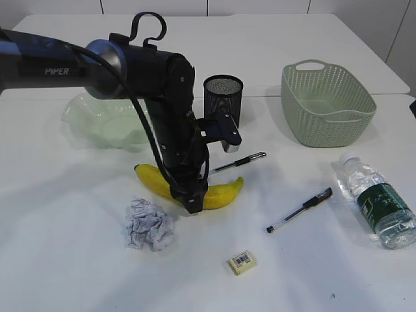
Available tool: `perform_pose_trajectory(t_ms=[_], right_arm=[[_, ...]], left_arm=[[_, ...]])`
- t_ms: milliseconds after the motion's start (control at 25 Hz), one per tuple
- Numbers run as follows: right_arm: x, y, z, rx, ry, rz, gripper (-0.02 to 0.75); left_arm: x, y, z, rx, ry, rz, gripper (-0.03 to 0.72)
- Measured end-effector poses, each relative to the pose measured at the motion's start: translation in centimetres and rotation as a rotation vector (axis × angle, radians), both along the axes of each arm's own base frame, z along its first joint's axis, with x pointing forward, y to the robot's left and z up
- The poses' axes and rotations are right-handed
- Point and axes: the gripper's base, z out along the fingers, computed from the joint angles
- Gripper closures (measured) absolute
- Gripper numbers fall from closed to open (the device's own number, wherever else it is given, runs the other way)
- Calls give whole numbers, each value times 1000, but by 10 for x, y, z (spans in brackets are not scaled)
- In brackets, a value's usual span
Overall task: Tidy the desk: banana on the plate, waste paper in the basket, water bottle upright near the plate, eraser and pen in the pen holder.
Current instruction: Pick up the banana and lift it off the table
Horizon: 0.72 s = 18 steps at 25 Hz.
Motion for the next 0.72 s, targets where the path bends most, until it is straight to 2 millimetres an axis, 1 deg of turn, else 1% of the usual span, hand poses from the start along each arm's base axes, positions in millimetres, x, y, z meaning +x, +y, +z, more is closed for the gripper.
perform_pose_trajectory(t_ms=[520, 600, 720], right_arm=[[0, 0, 0, 0, 0, 0, 152], [0, 0, 0, 0, 0, 0, 152], [0, 0, 0, 0, 0, 0, 151]], left_arm=[[2, 0, 0, -1, -23, -3, 182], [2, 0, 0, -1, -23, -3, 195], [2, 0, 0, -1, -23, -3, 237]])
